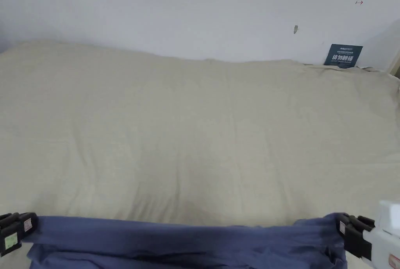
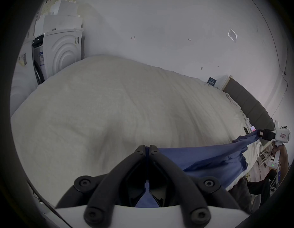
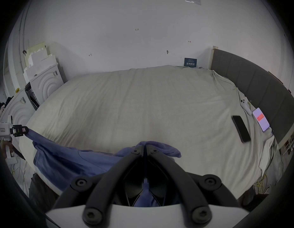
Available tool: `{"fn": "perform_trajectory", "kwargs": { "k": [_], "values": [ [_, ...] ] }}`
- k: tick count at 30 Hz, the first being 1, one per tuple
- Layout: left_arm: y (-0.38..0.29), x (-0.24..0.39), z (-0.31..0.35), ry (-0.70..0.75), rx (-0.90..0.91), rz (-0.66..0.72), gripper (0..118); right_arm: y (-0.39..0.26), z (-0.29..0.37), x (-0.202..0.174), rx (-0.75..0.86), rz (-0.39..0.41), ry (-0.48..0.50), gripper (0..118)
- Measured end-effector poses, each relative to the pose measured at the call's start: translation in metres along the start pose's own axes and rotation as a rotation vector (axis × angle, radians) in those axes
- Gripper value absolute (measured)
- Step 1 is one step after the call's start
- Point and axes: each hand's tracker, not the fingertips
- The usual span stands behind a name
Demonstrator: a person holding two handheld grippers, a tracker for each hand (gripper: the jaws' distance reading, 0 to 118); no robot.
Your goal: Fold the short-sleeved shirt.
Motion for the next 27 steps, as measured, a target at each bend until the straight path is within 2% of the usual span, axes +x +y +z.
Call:
{"fn": "perform_trajectory", "kwargs": {
  "k": [6,12,14,18,27],
  "values": [
    [-0.04,-0.015,0.009,0.023,-0.06,0.011,0,-0.052,0.024,-0.004,-0.084,-0.002,-0.025,1],
    [-0.075,-0.021,-0.017,0.085,-0.179,-0.04,0,-0.109,0.004,-0.003,-0.217,0.017,-0.069,1],
    [-0.09,0.003,-0.011,0.12,-0.203,-0.071,0,-0.123,-0.005,-0.004,-0.253,0.022,-0.083,1],
    [-0.101,0.016,-0.019,0.141,-0.227,-0.085,0,-0.14,-0.02,-0.006,-0.275,0.032,-0.101,1],
    [-0.103,0.022,-0.006,0.145,-0.184,-0.081,0,-0.139,-0.023,-0.012,-0.217,0.028,-0.116,3]
  ]
}}
